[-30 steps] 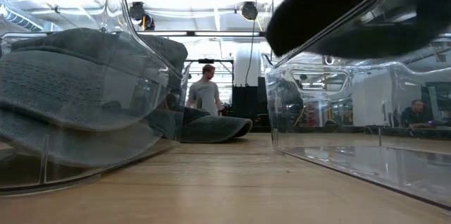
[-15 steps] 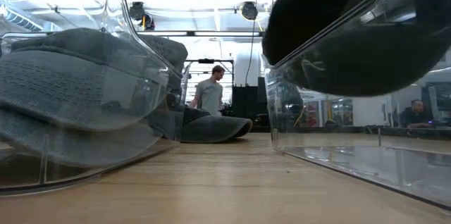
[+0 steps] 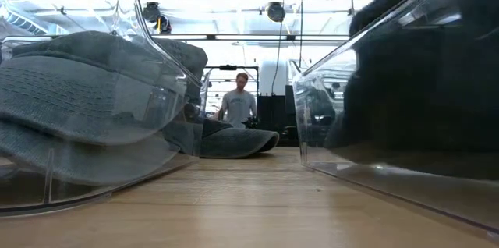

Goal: Pick & Place hat
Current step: Put the top right black cap into the right transparent bin

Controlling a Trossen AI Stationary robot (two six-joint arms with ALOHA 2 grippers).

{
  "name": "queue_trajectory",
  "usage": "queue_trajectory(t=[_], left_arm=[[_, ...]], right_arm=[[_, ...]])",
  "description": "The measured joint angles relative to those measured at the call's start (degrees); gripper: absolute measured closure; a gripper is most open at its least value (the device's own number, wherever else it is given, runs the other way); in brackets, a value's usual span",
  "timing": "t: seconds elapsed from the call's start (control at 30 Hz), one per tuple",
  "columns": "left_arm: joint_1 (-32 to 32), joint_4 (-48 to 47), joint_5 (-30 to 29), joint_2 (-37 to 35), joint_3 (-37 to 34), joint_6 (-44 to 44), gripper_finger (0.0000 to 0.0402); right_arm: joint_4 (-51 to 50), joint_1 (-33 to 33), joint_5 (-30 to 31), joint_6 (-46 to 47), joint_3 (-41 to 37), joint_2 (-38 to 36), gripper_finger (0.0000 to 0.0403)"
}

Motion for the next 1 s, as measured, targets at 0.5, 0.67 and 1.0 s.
queue_trajectory(t=[0.5,0.67,1.0], left_arm=[[0.0,-0.24,0.07,0.04,0.0,0.09,0.0325],[-0.02,-0.22,0.11,0.03,0.0,0.43,0.0325],[0.0,-0.07,0.11,0.02,0.0,0.42,0.0325]], right_arm=[[-8.79,0.1,-2.43,3.37,-0.02,-5.99,0.0169],[-2.23,-0.72,0.58,-7.62,-0.02,-7.16,0.0172],[3.22,-2.36,2.08,-33.64,2.55,-7.0,0.019]])
